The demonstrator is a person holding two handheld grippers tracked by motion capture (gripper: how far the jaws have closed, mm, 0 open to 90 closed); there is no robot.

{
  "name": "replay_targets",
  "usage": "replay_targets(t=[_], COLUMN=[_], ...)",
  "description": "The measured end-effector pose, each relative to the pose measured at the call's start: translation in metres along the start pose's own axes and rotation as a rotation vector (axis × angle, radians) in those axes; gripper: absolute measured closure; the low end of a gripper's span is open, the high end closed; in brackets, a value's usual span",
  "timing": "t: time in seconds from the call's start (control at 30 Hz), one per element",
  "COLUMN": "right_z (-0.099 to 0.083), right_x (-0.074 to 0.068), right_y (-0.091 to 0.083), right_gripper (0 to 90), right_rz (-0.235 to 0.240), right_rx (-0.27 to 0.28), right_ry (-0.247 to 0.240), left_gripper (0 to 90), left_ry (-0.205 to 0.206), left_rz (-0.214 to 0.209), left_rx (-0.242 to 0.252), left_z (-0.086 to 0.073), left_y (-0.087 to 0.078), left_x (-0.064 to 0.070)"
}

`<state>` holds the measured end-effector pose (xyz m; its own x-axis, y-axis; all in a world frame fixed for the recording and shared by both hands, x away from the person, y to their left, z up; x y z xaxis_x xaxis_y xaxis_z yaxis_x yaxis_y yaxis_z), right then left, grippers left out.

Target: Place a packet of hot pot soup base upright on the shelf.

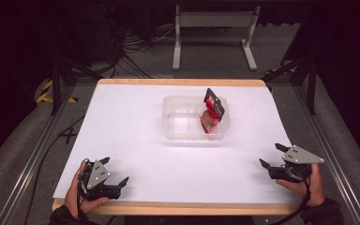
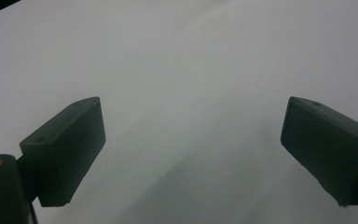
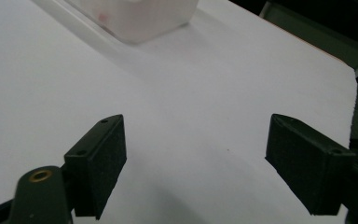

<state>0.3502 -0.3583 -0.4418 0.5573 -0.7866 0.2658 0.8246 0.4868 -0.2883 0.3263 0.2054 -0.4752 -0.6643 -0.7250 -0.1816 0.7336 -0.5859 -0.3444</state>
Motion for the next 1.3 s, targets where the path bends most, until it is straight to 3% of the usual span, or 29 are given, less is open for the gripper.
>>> replay_targets(t=[0.17, 0.4, 0.87, 1.3], right_z=[-0.009, -0.020, -0.021, -0.016], right_x=[0.007, 0.014, 0.013, 0.006], right_y=[-0.012, -0.035, -0.037, -0.029], right_gripper=[17.3, 15.5, 15.2, 15.3], right_rz=[-0.048, -0.095, -0.148, -0.133], right_rx=[0.021, 0.097, 0.102, 0.103], right_ry=[0.059, 0.161, 0.166, 0.153], left_gripper=[7.2, 7.2, 7.0, 6.8], left_ry=[0.003, -0.005, -0.015, -0.008], left_rz=[0.002, 0.003, 0.002, 0.005], left_rx=[0.004, 0.012, 0.039, 0.029], left_z=[0.000, 0.001, 0.001, 0.001], left_y=[0.000, -0.002, -0.008, -0.005], left_x=[-0.001, -0.001, -0.002, -0.002])
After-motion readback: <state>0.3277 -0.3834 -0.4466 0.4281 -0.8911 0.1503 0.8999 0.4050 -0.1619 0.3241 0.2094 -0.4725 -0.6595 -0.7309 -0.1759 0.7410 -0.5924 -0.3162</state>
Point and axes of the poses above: each handheld gripper's, and its own axes: y roughly forward along the jaws, z roughly out of its top, x roughly to its right, the point moved 4 cm from there along y, roughly forward along the jaws, and after that the axes turned 14 degrees about x, right-handed, at the moved point
